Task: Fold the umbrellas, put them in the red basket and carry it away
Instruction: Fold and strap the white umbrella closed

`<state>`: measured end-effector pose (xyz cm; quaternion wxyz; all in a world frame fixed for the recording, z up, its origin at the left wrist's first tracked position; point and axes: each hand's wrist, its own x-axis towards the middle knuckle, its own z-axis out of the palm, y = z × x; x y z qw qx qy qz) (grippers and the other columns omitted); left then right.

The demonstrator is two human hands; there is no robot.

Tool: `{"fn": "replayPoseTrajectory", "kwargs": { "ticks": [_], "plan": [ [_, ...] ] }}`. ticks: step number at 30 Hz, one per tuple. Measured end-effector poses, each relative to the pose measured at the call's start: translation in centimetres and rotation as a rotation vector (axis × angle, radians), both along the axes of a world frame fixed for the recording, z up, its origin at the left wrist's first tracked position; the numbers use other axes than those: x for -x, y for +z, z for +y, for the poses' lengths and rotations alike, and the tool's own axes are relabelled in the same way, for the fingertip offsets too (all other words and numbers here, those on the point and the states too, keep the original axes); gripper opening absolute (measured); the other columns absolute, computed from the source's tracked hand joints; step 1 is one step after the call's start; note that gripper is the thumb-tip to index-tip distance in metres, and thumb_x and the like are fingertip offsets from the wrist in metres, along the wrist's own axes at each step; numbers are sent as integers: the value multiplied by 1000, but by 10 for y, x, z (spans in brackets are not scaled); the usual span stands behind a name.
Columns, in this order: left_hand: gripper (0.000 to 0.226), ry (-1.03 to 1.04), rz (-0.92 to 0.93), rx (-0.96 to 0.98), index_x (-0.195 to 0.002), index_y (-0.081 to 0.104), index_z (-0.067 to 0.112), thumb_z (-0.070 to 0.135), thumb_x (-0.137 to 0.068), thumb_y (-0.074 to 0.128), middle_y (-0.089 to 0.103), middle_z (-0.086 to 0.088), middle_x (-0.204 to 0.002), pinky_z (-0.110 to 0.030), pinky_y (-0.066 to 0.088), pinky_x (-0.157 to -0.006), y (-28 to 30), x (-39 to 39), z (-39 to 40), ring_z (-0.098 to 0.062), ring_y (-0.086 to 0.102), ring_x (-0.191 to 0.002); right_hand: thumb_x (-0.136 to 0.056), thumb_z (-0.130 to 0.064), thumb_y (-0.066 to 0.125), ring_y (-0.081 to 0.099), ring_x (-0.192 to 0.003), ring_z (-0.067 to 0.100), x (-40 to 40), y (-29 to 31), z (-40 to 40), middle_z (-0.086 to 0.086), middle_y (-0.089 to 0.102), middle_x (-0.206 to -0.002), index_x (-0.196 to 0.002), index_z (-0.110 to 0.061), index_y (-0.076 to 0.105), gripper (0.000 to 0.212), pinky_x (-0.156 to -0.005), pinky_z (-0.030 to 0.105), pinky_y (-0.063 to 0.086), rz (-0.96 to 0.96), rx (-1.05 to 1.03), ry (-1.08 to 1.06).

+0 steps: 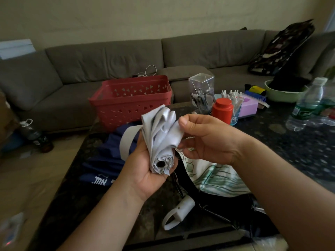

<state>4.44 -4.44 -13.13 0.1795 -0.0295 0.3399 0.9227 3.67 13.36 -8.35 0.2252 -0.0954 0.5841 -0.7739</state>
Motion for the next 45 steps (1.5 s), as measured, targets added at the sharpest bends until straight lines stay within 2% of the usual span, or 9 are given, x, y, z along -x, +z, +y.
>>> {"fn": "replayPoseTrajectory", "kwargs": {
  "ticks": [4, 8, 11, 15, 21, 28, 32, 38, 45],
  "plan": [
    [37, 65, -16, 58, -111, 80, 18, 40, -108, 51, 80, -4, -106, -28, 60, -58, 2, 2, -1, -17, 78, -76, -85, -25, 79, 67, -76, 24, -5, 6, -1, 12, 71, -91, -131, -20, 59, 51, -64, 33, 57, -14, -26, -11],
    [41, 148, -42, -13, -108, 83, 15, 45, -105, 54, 80, -10, -109, -33, 63, -62, 0, 7, -3, -24, 80, -82, -89, -14, 81, 70, -74, 28, -10, 2, -14, 15, 73, -91, -119, -16, 52, 42, -62, 37, 58, -28, -111, -217],
    [42, 206, -59, 1, -93, 86, 16, 43, -104, 57, 81, -7, -107, -31, 63, -63, 0, 9, -3, -21, 80, -80, -85, -16, 84, 69, -69, 15, -17, -4, -25, 6, 71, -83, -109, -26, 50, 43, -63, 36, 62, 386, -469, -401],
    [42, 217, -49, 24, -128, 75, 20, 48, -105, 53, 77, -8, -124, -44, 56, -102, 4, 4, 0, -25, 77, -108, -88, -25, 73, 61, -62, 7, -22, -12, -41, -5, 64, -70, -101, -32, 49, 29, -58, 29, 53, 849, -798, -500],
    [58, 191, 84, 55, -138, 68, 23, 46, -86, 63, 74, -8, -131, -45, 56, -102, 6, -2, 6, -27, 73, -118, -85, -14, 69, 51, -54, 4, -15, -18, -48, -6, 59, -67, -87, -32, 57, 22, -51, 16, 42, 708, -642, -619],
    [53, 279, 175, 92, -125, 74, 24, 44, -76, 70, 76, -10, -126, -46, 55, -96, 4, -3, 10, -26, 75, -113, -90, -11, 61, 50, -56, 13, -14, -25, -64, -5, 52, -60, -89, -32, 63, 21, -53, 36, 47, 540, -358, -636],
    [51, 285, 193, 101, -128, 72, 21, 40, -81, 69, 76, -12, -125, -49, 56, -100, 8, -5, 9, -29, 75, -113, -86, -2, 59, 48, -54, 14, -12, -25, -60, -8, 49, -60, -84, -28, 65, 27, -50, 35, 45, 562, -380, -683],
    [63, 254, 160, -42, -149, 58, 15, 42, -92, 66, 58, -20, -150, -51, 52, -109, 11, 14, -3, -36, 60, -136, -90, 11, 57, 48, -50, 13, -14, -28, -63, 4, 57, -62, -75, -15, 66, 31, -45, 22, 40, 201, -15, -587],
    [43, 241, 147, -63, -134, 66, 18, 41, -115, 35, 77, -3, -108, -25, 61, -62, 13, 19, -19, -14, 76, -78, -90, 6, 59, 47, -51, 14, -12, -34, -59, 3, 61, -65, -82, -13, 72, 24, -46, 22, 38, 63, -110, -486]
  ]
}}
